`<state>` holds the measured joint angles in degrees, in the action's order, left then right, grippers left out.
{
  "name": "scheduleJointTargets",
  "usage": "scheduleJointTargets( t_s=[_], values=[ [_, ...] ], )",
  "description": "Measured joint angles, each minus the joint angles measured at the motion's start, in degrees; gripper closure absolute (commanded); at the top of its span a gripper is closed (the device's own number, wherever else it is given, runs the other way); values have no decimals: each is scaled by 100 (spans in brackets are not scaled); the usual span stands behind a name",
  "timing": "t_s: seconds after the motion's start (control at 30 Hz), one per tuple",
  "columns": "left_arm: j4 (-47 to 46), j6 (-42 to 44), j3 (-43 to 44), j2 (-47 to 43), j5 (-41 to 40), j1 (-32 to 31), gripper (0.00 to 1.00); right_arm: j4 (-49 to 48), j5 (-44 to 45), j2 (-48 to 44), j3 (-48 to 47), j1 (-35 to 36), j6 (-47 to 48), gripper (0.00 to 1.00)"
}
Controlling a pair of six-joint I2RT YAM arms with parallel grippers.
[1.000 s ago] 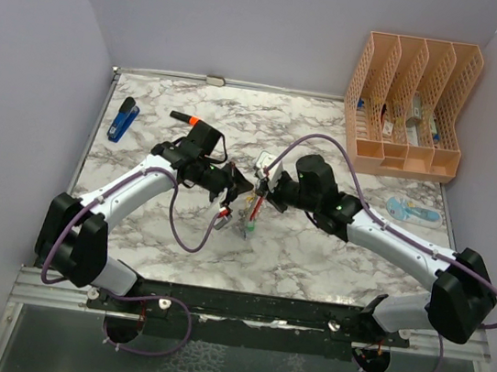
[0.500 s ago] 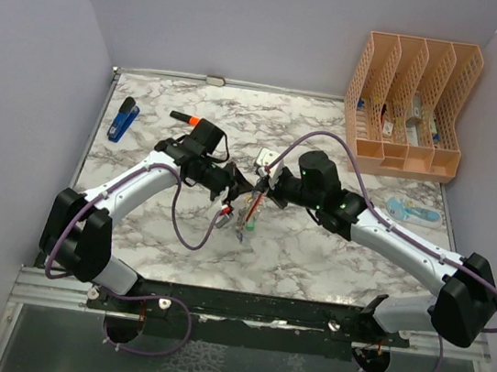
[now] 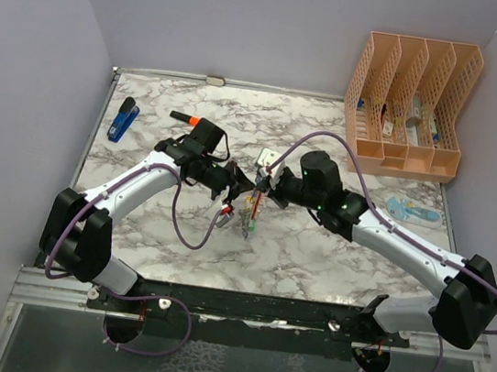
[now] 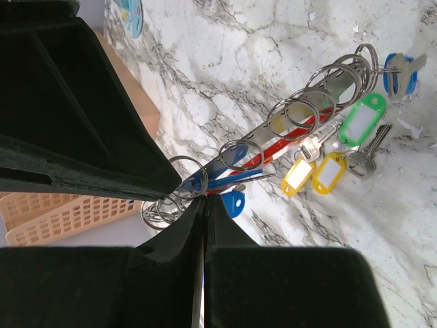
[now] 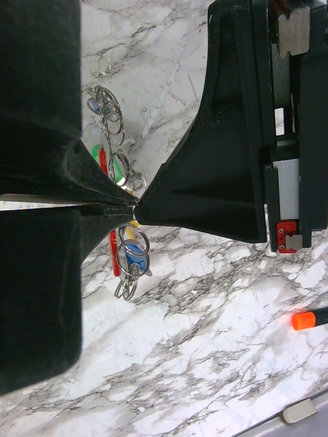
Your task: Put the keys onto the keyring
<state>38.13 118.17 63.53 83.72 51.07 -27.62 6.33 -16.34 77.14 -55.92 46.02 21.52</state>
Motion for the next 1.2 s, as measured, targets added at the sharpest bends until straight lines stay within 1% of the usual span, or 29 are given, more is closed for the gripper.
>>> scheduleJointTargets(
  t_s=[0.37, 0.57, 0.77, 0.97, 1.2],
  values=[
    [-4, 0, 0, -31, 111, -26, 100, -114, 151, -181, 179, 0, -96, 99],
    [-33, -2, 0, -35, 109, -26, 100, -439, 345, -197, 358, 0, -286, 99],
    [-175, -52, 7, -57, 164, -26, 100, -933, 614, -413, 675, 0, -474, 99],
    [-304, -439, 153, -68, 188, -26, 100, -1523, 938, -549, 946, 0, -649, 99],
    [-533, -1132, 269, -70, 223, -13, 100, -2098, 1196, -588, 1126, 0, -850, 99]
  ],
)
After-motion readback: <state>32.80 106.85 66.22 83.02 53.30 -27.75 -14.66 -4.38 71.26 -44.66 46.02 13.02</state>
